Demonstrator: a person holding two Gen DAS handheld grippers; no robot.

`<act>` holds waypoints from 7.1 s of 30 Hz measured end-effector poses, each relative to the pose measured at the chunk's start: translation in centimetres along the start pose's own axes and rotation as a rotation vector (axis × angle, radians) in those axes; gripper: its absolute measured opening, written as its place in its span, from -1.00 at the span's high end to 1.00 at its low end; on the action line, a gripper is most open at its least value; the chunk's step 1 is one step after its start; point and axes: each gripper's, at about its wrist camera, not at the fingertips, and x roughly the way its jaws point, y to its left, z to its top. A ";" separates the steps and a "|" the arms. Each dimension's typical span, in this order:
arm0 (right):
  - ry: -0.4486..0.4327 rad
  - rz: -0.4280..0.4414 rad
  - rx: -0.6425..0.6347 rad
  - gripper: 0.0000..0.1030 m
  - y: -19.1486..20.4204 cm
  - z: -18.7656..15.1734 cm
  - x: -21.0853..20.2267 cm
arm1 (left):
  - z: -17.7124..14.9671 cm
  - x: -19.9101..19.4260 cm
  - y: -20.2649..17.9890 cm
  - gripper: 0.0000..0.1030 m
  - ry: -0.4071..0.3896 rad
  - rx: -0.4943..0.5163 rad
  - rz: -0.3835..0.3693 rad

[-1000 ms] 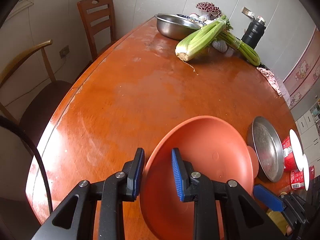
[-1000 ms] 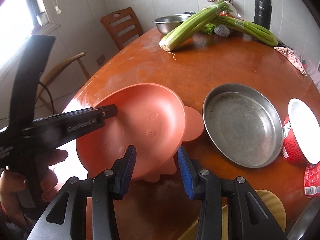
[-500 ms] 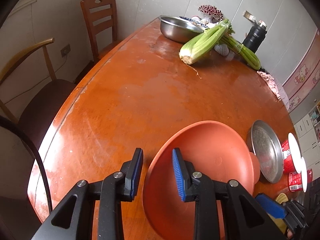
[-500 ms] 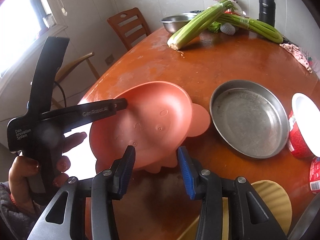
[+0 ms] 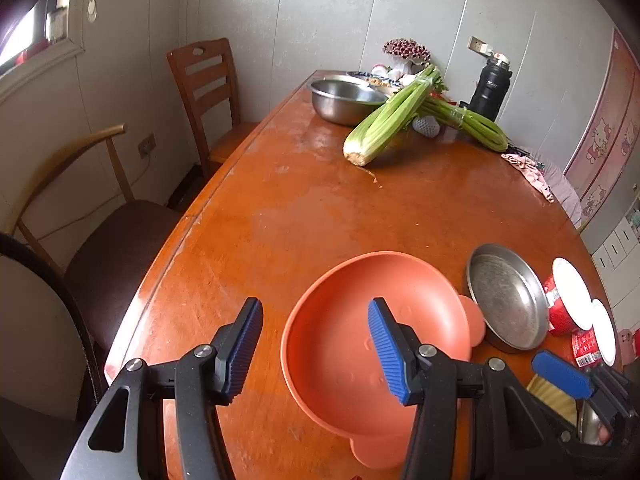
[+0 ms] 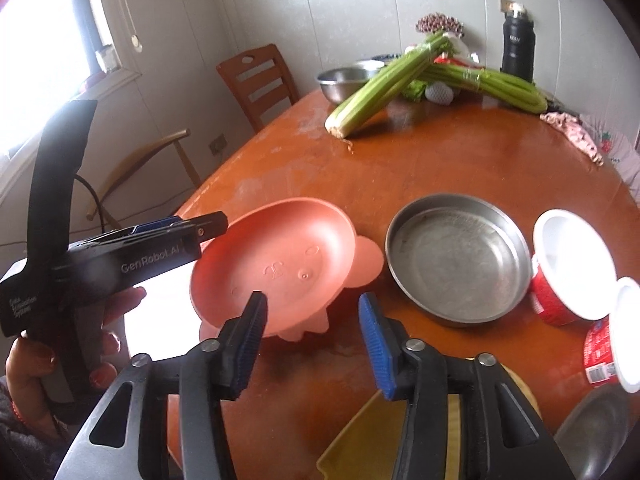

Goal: Organize plates and bowls

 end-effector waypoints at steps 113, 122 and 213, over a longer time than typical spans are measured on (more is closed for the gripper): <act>0.220 0.124 -0.155 0.21 -6.8 -1.7 -2.0 | -9.1 -4.1 -8.8 0.29 0.133 -0.100 -0.094; 0.197 0.132 -0.152 0.21 -4.8 -0.4 -2.2 | -7.7 -5.0 -6.6 0.29 0.106 -0.089 -0.105; 0.140 0.129 -0.127 0.04 3.1 1.6 -0.2 | -2.3 -2.6 2.3 0.47 0.025 -0.041 -0.159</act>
